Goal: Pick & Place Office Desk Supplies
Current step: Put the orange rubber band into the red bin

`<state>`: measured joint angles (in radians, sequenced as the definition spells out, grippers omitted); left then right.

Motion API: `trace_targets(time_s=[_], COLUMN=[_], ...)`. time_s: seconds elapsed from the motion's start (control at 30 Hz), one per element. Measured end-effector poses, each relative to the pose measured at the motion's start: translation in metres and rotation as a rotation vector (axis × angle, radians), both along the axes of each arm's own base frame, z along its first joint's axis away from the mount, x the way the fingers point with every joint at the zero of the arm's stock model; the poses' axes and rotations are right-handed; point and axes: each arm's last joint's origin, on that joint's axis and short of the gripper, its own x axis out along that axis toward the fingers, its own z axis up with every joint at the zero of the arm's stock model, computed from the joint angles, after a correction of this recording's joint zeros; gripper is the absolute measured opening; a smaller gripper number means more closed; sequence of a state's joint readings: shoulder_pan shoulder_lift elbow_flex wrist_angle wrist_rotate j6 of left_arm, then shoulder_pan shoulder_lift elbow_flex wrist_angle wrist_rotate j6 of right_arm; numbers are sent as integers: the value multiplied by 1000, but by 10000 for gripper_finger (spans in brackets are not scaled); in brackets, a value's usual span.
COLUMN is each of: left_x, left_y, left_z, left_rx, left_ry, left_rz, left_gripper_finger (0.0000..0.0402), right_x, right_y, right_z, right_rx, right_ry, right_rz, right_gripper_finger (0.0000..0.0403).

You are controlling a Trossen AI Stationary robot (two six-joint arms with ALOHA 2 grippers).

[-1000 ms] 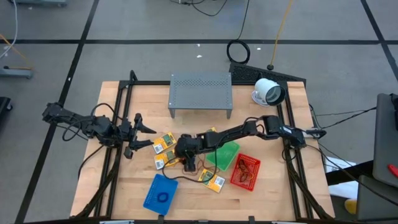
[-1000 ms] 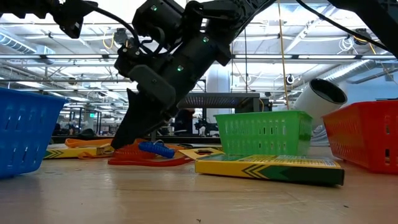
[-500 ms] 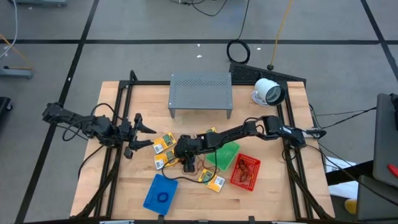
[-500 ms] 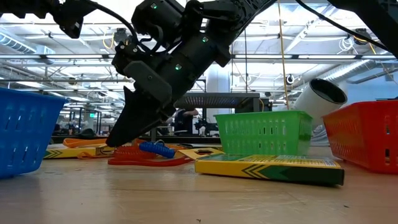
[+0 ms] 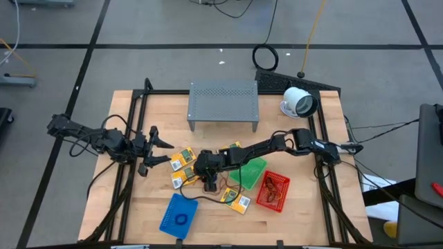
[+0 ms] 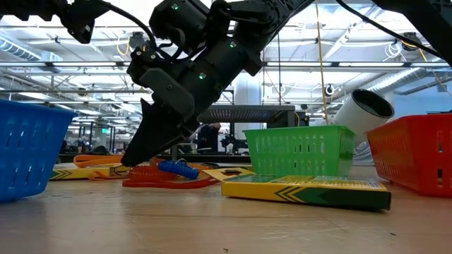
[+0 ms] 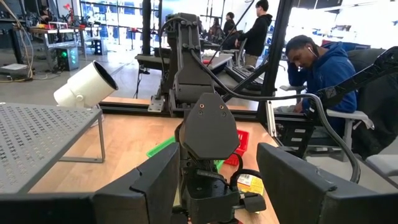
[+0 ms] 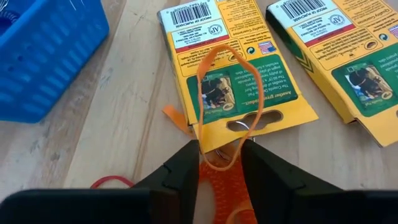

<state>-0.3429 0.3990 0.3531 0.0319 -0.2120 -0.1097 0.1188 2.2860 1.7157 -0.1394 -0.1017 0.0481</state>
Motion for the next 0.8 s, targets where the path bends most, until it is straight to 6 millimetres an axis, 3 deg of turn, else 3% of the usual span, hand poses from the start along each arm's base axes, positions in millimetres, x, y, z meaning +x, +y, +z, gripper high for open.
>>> trace_targets(time_s=[0.6,0.8], left_x=[0,0], left_y=[0,0], left_z=[0,0], left_rx=[-1,-1], left_ry=[0,0], left_rz=[0,0], left_gripper_finger=[225,225], right_x=[-4,-7], right_y=[16,19], right_z=[-1,3], right_rx=[47,55], right_ry=[35,53], right_rz=[-8,-9], right_gripper_finger=[14,4])
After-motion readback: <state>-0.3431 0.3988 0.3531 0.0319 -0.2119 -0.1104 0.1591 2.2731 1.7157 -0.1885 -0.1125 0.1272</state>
